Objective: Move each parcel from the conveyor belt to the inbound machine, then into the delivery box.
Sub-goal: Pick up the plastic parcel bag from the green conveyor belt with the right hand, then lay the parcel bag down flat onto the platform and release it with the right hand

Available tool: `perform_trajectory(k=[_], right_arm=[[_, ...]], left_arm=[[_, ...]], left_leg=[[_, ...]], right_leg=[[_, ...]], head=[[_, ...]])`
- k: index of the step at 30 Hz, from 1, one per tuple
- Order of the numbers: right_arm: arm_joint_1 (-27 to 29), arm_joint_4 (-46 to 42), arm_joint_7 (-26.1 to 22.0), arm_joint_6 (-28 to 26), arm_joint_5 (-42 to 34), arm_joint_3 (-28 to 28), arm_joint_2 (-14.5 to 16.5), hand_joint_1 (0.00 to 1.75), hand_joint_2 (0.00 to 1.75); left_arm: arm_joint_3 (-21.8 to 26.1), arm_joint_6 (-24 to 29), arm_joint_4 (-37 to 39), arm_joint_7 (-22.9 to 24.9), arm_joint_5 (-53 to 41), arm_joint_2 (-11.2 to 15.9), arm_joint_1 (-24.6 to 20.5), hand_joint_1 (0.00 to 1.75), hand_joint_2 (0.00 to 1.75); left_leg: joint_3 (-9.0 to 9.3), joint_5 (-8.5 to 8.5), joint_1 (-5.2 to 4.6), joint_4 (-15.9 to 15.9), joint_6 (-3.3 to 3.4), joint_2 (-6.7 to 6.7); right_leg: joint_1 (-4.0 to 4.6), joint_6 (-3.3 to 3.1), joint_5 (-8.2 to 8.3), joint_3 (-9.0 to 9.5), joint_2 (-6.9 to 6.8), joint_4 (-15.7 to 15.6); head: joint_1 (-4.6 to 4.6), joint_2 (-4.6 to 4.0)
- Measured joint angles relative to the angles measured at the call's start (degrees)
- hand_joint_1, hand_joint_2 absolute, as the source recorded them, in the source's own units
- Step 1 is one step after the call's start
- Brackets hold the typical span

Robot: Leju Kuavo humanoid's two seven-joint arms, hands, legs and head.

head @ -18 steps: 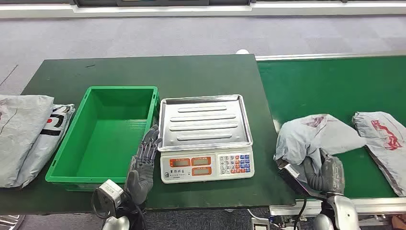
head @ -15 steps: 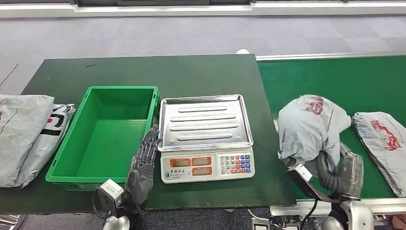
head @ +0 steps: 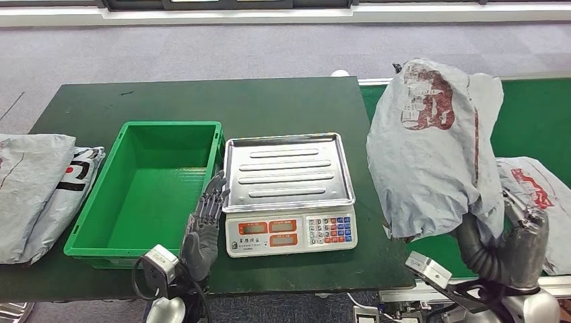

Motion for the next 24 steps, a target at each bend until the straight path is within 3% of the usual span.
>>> perform_trajectory(k=[6,10,16,24], right_arm=[[-1.88,1.50,0.76,0.01,0.07,0.97,0.35,1.75,1.75],[-23.59,34.62,2.16,1.72,-8.68,14.52,6.08,1.75,1.75],[-31.42,52.70,0.08,4.05,-12.93,20.88,11.99,1.75,1.75],[-34.49,66.17,-2.48,5.88,-16.62,25.45,19.67,1.75,1.75]], left_arm=[[-0.03,0.00,0.14,0.02,0.00,-0.08,-0.19,0.00,0.00],[-1.11,0.49,2.48,0.41,0.37,-0.93,-4.08,0.00,0.00],[-1.34,0.64,3.36,0.50,0.84,-1.05,-5.43,0.00,0.00],[-1.49,0.68,4.66,0.89,1.25,-1.34,-7.21,0.00,0.00]], left_leg=[[-0.10,0.00,0.00,-0.01,0.00,0.06],[0.07,0.38,0.05,-0.03,-0.11,0.11],[0.01,0.37,0.10,-0.04,-0.15,0.22],[-0.02,0.38,0.16,-0.04,-0.18,0.16]], right_leg=[[0.00,0.00,0.00,0.04,0.04,0.01],[0.07,-0.04,0.33,-0.07,0.11,0.05],[0.13,-0.07,0.32,-0.21,0.21,0.07],[0.17,-0.11,0.29,-0.23,0.15,0.07]], head=[[0.00,0.00],[-0.01,0.00],[-0.02,0.00],[-0.02,0.00]])
